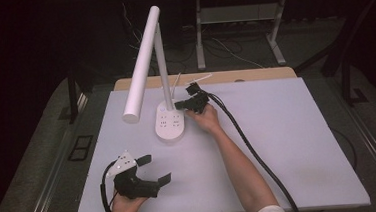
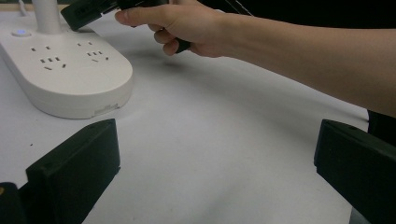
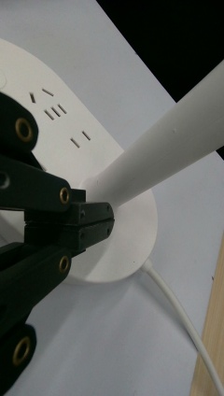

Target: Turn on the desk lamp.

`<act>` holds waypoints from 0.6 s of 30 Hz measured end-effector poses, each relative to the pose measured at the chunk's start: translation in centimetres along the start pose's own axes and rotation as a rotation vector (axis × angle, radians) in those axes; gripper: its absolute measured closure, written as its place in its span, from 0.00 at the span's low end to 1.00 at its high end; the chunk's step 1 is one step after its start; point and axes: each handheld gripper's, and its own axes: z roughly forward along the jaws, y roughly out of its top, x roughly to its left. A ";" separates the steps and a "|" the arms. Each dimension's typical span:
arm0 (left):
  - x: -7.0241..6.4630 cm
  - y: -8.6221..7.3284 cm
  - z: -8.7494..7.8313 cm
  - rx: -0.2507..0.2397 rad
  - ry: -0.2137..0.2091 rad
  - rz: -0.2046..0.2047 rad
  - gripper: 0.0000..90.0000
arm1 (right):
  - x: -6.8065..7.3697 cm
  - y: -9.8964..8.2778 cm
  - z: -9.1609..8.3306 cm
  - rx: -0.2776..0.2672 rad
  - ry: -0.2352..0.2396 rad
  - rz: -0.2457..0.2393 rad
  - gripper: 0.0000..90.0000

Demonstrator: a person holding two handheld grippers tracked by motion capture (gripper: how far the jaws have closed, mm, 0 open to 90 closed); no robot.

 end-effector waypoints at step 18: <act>0.0 0.1 0.1 0.001 -0.004 0.001 0.00 | 0.3 -0.2 -3.4 -0.036 -0.005 -0.030 1.00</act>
